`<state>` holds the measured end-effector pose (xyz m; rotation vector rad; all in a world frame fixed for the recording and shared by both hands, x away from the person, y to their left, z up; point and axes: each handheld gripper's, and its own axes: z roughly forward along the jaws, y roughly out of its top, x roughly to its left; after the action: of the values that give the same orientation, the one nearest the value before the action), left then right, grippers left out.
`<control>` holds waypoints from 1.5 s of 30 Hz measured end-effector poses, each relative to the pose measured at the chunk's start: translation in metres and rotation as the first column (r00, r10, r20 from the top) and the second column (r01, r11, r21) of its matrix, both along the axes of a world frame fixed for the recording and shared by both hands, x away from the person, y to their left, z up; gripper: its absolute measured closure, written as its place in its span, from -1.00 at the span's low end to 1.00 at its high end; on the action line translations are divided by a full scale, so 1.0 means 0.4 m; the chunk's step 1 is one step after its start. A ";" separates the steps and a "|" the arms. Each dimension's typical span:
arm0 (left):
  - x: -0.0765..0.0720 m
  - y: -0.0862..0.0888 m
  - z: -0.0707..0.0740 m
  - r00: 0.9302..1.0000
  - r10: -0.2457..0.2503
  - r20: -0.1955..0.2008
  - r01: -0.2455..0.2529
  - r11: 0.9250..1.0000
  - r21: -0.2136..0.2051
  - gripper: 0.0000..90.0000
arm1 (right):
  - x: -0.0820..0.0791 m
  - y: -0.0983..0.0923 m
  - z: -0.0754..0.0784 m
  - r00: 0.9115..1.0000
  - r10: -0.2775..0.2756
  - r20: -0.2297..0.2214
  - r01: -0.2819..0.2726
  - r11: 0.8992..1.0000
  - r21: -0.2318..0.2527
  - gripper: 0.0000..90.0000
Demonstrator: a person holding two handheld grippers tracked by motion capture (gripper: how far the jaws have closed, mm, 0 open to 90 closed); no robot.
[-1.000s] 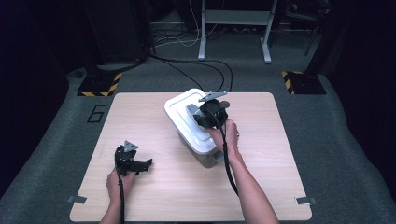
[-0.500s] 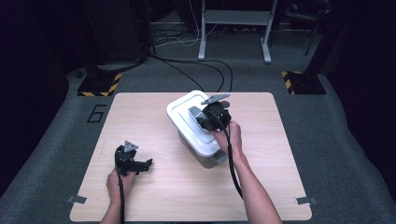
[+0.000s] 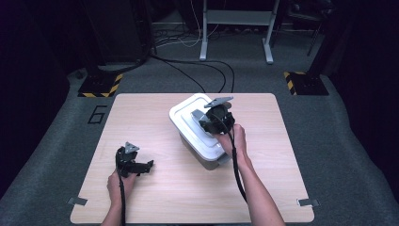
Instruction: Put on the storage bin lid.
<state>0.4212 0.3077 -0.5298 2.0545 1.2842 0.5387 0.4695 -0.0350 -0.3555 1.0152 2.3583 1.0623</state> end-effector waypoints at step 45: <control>0.000 -0.002 -0.002 1.000 0.010 0.010 -0.010 1.000 -0.011 -1.00 | -0.044 -0.131 0.013 0.993 -0.115 0.016 0.114 0.992 0.052 -0.81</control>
<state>0.4213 0.3068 -0.5305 2.0351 1.2899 0.5444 0.4520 -0.0874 -0.3501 1.1391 2.2389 1.0892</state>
